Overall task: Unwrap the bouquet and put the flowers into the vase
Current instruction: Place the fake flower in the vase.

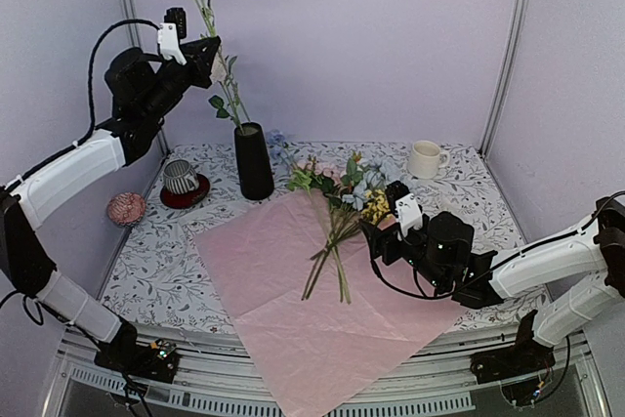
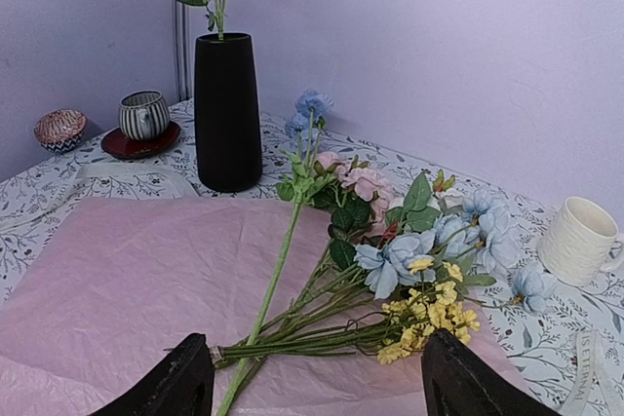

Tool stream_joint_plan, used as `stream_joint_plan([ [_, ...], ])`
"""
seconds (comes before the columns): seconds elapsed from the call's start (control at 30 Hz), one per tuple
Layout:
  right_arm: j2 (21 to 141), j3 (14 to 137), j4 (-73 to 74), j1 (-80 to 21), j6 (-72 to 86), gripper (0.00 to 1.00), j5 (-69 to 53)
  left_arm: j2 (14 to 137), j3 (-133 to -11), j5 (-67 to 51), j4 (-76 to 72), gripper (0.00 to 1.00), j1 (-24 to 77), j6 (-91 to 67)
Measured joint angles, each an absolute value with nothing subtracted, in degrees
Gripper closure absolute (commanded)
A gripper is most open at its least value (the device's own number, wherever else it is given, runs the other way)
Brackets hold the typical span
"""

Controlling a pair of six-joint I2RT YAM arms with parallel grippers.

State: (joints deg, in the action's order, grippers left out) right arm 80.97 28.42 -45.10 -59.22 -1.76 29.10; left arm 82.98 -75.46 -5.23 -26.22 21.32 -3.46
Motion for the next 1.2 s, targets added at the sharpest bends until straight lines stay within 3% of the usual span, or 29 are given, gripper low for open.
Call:
stream_joint_plan([
  [0.47, 81.12, 28.42, -45.21, -59.22, -2.44, 0.25, 29.54, 96.07, -79.35, -3.18, -28.99, 0.98, 19.66, -0.12],
  [0.67, 81.12, 28.42, -45.39, -59.22, -2.44, 0.25, 29.52, 100.75, -79.07, -3.05, -24.18, 0.8, 18.7, -3.33],
  [0.77, 81.19, 28.45, -45.47, -59.22, -2.44, 0.25, 29.5, 101.01, -76.6, -3.64, -22.26, 0.46, 18.61, -6.44],
  [0.83, 81.41, 28.45, -45.47, -59.22, -2.42, 0.25, 29.5, 101.01, -74.76, -4.12, -21.15, 0.31, 18.61, -8.51],
  [1.07, 81.91, 28.58, -45.41, -59.22, -2.37, 0.25, 29.26, 99.77, -71.7, -6.2, -16.12, 0.23, 18.63, -12.47],
  [1.1, 82.06, 28.67, -45.21, -59.22, -2.35, 0.24, 28.97, 98.74, -70.5, -6.44, -15.53, 0.2, 18.72, -12.78],
  [1.17, 82.48, 29.02, -44.77, -59.22, -2.17, 0.24, 28.1, 95.85, -67.4, -6.83, -14.59, 0.04, 18.85, -13.56],
  [1.2, 82.72, 29.45, -44.1, -59.22, -1.96, 0.24, 27.66, 93.95, -65.34, -6.9, -14.31, 0.02, 18.96, -13.98],
])
